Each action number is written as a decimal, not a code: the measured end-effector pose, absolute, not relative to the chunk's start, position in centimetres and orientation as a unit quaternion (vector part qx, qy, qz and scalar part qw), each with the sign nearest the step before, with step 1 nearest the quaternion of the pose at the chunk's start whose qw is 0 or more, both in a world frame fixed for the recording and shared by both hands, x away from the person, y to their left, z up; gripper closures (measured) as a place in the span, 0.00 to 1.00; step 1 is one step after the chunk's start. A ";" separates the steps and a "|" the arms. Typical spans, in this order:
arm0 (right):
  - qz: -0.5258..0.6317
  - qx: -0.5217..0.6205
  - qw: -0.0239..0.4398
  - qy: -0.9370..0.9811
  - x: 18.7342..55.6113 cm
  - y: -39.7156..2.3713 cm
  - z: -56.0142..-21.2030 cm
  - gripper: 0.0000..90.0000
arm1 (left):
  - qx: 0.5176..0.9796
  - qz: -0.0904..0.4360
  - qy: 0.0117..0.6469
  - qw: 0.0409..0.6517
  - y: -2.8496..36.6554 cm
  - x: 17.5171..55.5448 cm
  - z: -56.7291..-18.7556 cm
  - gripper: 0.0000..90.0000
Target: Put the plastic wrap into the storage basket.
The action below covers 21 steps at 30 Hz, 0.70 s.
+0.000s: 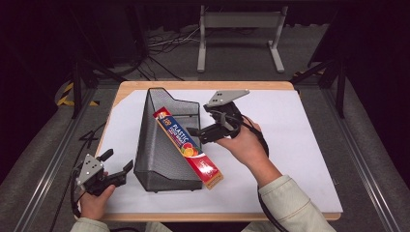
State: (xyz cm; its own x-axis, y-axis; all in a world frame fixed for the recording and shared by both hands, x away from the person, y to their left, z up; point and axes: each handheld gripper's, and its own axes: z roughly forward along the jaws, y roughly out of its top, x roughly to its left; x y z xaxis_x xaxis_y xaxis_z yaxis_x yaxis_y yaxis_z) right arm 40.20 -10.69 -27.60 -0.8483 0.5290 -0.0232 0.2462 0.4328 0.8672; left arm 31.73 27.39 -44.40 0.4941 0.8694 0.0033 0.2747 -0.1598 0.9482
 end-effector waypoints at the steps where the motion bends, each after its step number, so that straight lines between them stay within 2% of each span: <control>1: 0.482 0.231 0.148 0.832 40.1 -11.1 -27.5 0.09 | 0.702 0.294 0.408 0.504 27.4 31.7 -44.4 0.19; 5: 0.478 0.241 0.153 0.831 39.9 -13.3 -27.6 0.03 | 0.704 0.294 0.408 0.502 27.3 31.8 -44.4 0.19; 21: 0.486 0.265 0.177 0.814 39.1 -22.1 -28.7 0.02 | 0.705 0.297 0.409 0.498 27.1 31.8 -44.4 0.19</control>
State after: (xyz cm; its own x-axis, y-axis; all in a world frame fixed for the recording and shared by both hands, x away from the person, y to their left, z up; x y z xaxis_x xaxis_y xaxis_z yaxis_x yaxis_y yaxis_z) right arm 39.07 -22.07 -28.68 -0.7969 0.6032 -0.0316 0.2582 0.3875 0.8850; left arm 31.79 27.14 -44.43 0.4893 0.8720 0.0126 0.2803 -0.1710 0.9446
